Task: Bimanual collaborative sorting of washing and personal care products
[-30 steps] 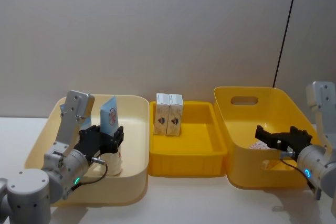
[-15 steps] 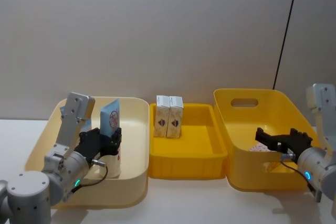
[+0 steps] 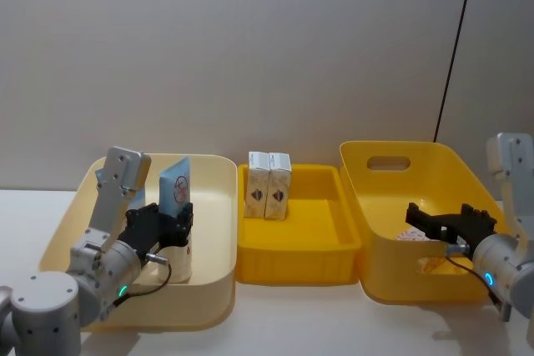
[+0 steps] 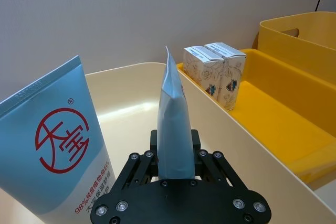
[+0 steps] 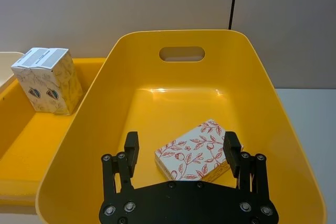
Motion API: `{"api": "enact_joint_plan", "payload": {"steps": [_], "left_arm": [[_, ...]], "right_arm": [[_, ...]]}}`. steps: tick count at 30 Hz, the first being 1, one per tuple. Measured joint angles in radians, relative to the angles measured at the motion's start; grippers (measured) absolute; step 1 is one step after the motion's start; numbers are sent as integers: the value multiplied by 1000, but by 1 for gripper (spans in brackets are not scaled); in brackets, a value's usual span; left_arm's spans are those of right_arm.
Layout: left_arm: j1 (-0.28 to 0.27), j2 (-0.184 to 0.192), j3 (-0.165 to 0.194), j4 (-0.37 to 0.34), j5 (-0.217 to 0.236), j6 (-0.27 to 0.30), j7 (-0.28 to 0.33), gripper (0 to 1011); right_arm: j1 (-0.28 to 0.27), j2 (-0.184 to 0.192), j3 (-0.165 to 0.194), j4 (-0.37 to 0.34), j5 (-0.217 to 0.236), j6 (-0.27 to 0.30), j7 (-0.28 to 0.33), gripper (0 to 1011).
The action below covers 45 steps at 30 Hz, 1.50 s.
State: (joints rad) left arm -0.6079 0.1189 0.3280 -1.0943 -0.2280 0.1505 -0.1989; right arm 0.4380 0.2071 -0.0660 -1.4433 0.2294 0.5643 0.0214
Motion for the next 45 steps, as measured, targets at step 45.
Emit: {"api": "enact_joint_plan", "payload": {"steps": [45], "left_arm": [[-99,-16,-73,-123,-158,-33,-167,292]], "right_arm": [[1,3,-8,1,3,-22,34,1001]]}}
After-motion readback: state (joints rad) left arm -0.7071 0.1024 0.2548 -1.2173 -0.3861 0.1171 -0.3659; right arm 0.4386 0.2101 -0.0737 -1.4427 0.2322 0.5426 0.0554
